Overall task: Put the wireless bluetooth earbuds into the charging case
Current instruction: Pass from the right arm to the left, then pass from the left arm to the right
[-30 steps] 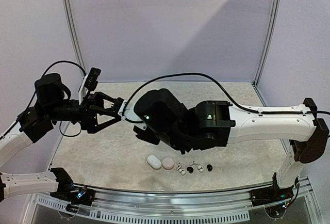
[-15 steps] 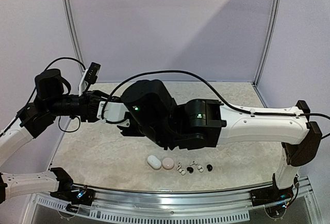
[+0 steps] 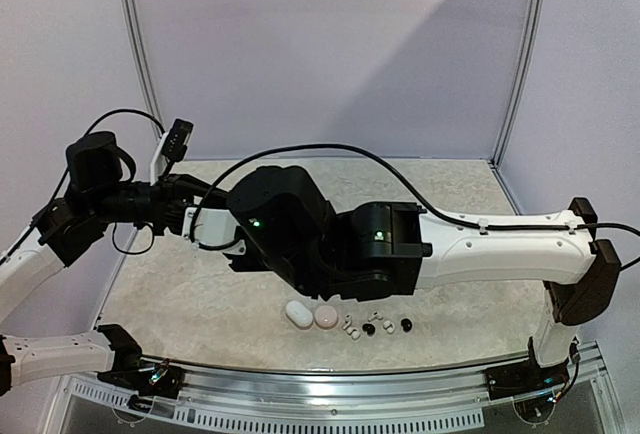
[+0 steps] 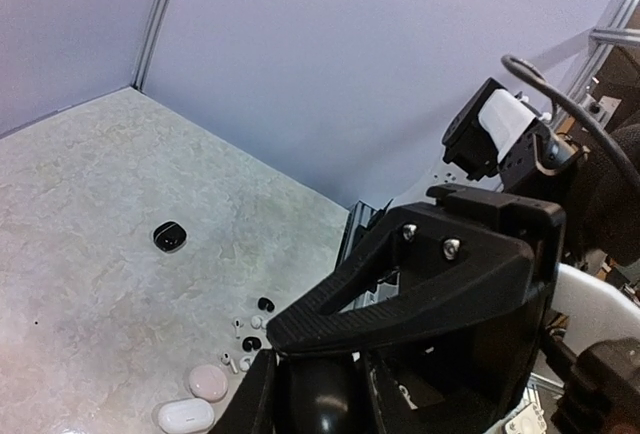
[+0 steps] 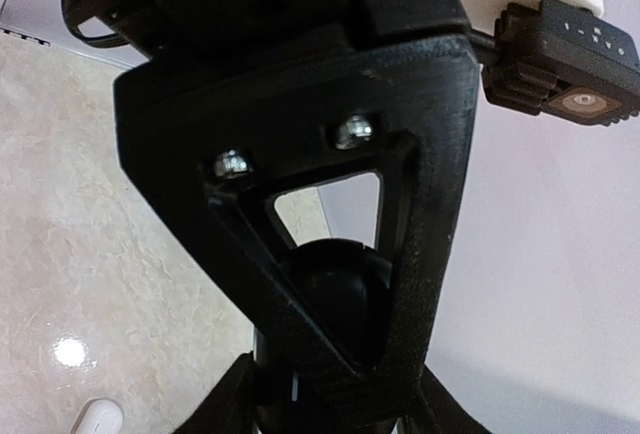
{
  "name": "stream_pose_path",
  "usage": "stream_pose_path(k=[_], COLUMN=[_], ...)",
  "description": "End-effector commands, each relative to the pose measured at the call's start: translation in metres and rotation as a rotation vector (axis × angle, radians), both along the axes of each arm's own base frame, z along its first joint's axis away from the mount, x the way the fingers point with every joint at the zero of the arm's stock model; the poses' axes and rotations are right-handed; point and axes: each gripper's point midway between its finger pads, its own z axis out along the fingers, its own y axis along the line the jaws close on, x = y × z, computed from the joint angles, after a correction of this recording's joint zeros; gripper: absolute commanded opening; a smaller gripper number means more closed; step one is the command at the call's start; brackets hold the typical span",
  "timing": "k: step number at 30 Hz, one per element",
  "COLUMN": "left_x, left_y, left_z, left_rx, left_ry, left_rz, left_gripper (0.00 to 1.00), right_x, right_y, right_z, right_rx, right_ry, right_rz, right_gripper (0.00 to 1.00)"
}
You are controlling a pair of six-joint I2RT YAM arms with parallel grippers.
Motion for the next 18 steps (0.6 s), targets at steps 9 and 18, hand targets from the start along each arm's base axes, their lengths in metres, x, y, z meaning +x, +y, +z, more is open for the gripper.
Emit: stream_pose_path(k=[9,18], left_x=[0.002,0.021], left_y=[-0.004,-0.022], left_z=[0.041,0.064], left_rx=[-0.090,-0.267], left_ry=[-0.295,-0.317], left_rz=[-0.029,-0.033], left_gripper=[0.00,0.00], right_x=[-0.021,-0.024], right_y=[-0.048,-0.071], right_z=[0.029,0.057], right_rx=[0.327,0.544], right_ry=[0.616,0.877], right_rz=[0.192,0.299], right_gripper=[0.99,0.89])
